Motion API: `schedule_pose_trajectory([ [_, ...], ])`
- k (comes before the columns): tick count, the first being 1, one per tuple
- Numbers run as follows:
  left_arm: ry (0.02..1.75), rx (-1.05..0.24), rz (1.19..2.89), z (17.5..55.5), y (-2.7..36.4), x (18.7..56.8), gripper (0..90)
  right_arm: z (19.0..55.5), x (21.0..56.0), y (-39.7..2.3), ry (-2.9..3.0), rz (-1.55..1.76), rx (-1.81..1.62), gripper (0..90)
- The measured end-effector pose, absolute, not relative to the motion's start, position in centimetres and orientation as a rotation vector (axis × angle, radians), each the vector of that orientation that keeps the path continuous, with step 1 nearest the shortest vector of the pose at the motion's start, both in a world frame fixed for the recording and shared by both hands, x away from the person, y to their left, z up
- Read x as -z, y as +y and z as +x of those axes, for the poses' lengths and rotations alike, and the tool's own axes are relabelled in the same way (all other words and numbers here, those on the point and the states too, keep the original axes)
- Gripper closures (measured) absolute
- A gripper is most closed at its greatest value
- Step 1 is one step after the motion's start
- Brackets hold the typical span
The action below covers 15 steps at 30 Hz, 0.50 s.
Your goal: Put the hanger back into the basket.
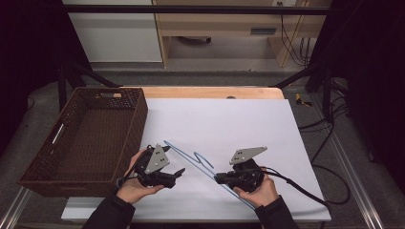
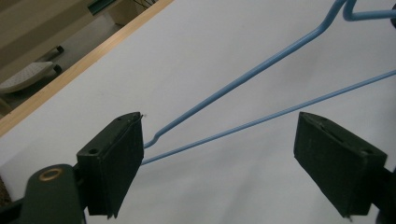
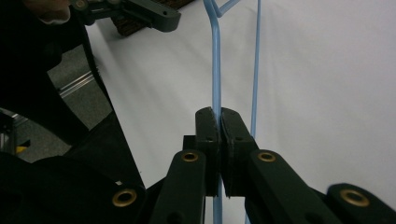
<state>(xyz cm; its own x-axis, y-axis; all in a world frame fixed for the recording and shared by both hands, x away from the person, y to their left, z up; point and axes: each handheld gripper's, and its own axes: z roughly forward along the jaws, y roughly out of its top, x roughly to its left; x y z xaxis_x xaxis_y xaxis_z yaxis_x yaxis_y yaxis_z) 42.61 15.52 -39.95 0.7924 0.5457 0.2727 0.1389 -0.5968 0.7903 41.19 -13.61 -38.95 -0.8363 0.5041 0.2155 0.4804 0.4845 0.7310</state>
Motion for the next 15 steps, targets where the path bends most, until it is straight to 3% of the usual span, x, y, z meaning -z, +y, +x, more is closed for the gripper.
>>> schedule_pose_trajectory([
  [6,0.429,-0.690,2.225,42.7,14.8,40.5,22.4,41.1,39.2,-13.2,2.713,0.883,-1.308,88.0],
  [15,0.370,-0.752,2.279,43.0,13.9,41.3,40.4,41.0,39.3,-12.7,2.747,0.855,-1.317,88.0],
])
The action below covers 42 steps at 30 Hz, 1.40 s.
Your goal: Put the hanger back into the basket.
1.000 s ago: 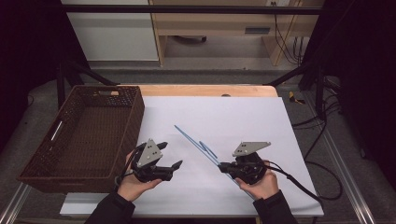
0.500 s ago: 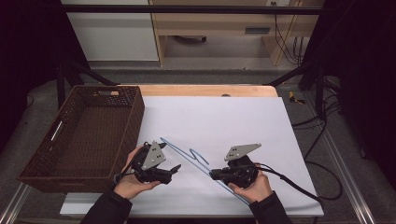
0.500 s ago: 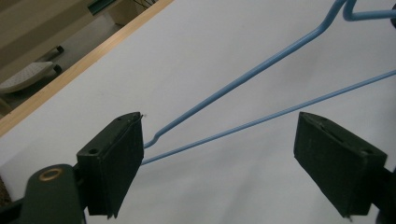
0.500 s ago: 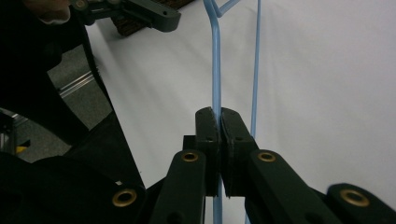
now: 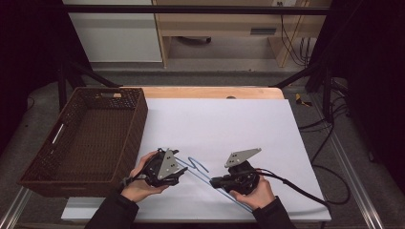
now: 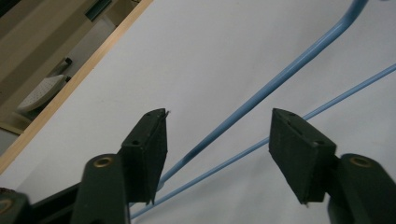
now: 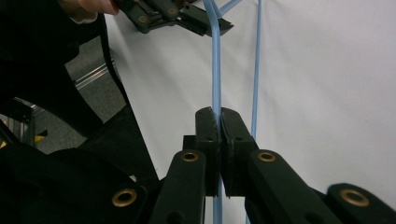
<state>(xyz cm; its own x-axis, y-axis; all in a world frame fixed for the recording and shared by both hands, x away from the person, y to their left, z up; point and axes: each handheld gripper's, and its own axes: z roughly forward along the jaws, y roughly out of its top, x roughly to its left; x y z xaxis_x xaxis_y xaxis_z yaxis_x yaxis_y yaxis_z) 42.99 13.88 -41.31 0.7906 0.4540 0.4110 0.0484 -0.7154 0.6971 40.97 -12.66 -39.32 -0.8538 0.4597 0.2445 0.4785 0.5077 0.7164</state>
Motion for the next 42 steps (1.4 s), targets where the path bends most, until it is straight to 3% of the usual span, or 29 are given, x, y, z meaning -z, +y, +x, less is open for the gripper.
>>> schedule_pose_trajectory([
  [15,0.303,-0.842,2.312,42.8,13.2,42.0,72.8,41.0,39.3,-12.6,-2.695,-0.833,1.300,87.9],
  [42,0.178,-0.929,2.413,41.3,12.3,41.5,85.3,40.9,38.5,-13.5,-2.793,-0.903,1.365,85.7],
])
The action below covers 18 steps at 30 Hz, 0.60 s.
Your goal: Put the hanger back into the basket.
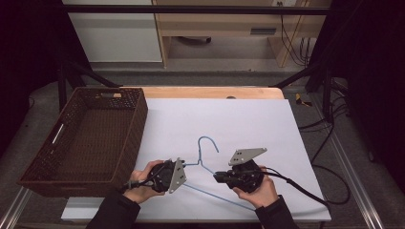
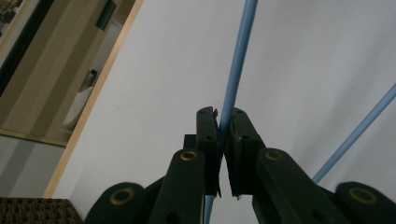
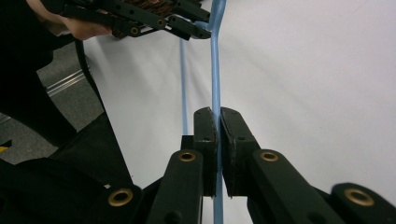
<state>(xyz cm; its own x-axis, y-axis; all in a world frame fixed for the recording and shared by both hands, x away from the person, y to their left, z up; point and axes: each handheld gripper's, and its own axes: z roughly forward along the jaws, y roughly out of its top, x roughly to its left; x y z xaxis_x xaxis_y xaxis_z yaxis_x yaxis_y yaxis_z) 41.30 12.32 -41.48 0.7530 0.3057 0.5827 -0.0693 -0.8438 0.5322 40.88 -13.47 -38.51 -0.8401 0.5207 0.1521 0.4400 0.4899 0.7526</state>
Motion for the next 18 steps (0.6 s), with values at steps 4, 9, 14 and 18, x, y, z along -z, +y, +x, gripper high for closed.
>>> schedule_pose_trajectory([
  [4,0.171,-0.926,2.447,41.1,12.2,41.3,86.4,40.9,38.4,-13.6,2.600,0.838,-1.285,83.7],
  [9,0.204,-0.898,2.450,41.2,12.4,41.0,86.9,40.8,37.9,-14.2,2.536,0.845,-1.293,76.8],
  [14,0.280,-0.886,2.455,41.3,12.5,40.4,87.0,40.8,37.3,-15.4,2.414,0.859,-1.312,64.3],
  [18,0.368,-0.880,2.460,41.4,12.3,40.0,87.0,40.8,36.8,-16.6,2.307,0.876,-1.325,54.1],
])
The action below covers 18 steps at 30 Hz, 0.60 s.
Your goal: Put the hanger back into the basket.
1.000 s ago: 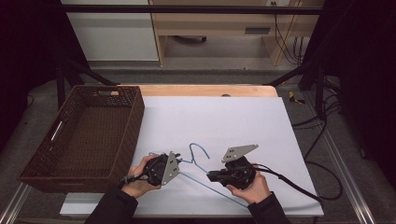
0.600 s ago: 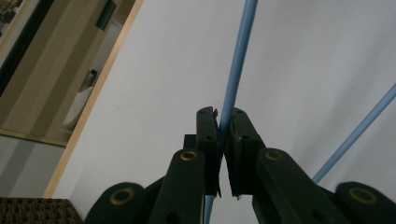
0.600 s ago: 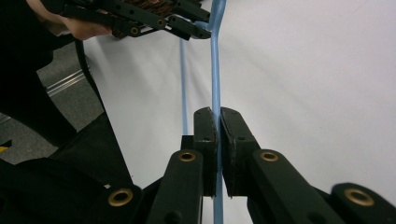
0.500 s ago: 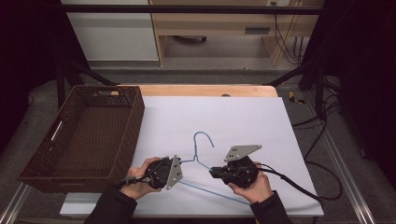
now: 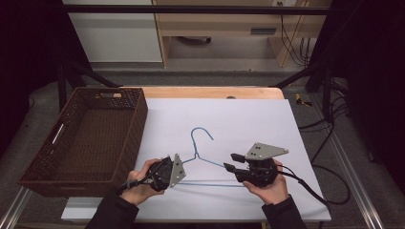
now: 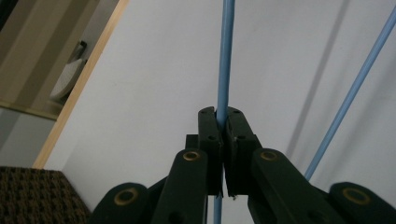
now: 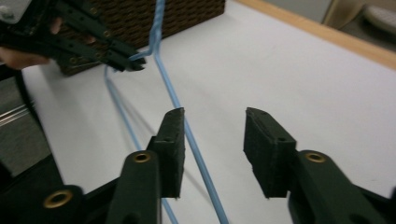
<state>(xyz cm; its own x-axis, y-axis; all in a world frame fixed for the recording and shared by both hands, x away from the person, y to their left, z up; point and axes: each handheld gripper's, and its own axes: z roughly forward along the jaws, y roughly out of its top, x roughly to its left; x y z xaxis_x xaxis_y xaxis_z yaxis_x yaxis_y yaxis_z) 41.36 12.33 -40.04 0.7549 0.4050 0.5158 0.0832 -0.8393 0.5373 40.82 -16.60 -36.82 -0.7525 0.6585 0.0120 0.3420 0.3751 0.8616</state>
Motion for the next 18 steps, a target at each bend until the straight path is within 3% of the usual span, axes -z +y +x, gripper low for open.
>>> schedule_pose_trajectory([
  [18,0.691,-0.865,2.425,42.0,13.0,38.6,86.9,41.8,36.9,-22.1,2.048,1.100,-1.356,13.8],
])
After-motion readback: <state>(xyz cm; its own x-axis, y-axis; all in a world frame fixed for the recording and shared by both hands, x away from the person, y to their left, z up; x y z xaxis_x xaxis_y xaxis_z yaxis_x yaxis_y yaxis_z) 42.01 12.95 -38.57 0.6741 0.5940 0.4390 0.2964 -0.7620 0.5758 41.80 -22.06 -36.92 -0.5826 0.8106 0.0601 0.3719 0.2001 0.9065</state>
